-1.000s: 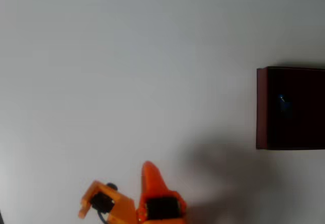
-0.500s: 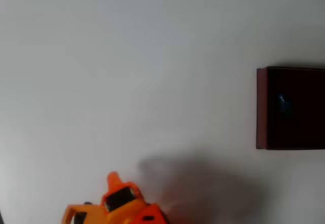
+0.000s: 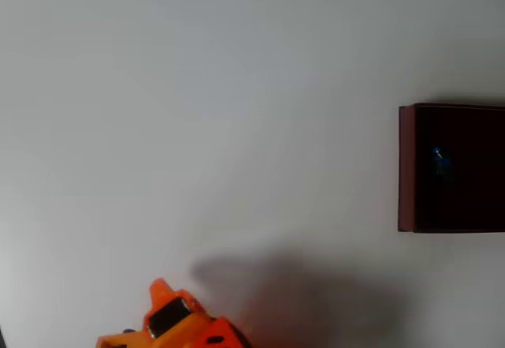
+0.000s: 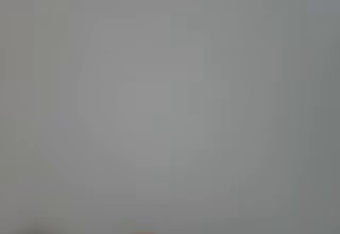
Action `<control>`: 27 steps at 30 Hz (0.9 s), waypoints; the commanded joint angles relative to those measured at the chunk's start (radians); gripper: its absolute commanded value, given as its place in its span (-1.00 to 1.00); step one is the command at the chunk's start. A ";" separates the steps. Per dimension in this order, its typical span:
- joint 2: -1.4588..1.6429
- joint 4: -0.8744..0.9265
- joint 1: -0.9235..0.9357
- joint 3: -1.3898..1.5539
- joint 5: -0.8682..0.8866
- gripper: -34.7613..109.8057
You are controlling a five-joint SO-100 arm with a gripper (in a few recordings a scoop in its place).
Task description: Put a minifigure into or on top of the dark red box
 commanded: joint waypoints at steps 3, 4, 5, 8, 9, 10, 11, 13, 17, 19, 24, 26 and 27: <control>0.015 0.028 -0.029 -0.002 -0.005 -0.51; 0.015 0.028 -0.026 -0.002 0.000 -0.51; 0.015 0.028 -0.021 -0.002 0.003 -0.52; 0.015 0.028 -0.014 -0.002 0.014 -0.52; 0.015 0.028 -0.014 -0.002 0.015 -0.52; 0.015 0.028 -0.014 -0.002 0.015 -0.52; 0.015 0.028 -0.014 -0.002 0.015 -0.52; 0.015 0.028 -0.014 -0.002 0.015 -0.52; 0.015 0.028 -0.014 -0.002 0.015 -0.52; 0.015 0.028 -0.014 -0.002 0.015 -0.52; 0.015 0.028 -0.014 -0.002 0.015 -0.52; 0.015 0.028 -0.014 -0.002 0.015 -0.52; 0.015 0.028 -0.014 -0.002 0.015 -0.52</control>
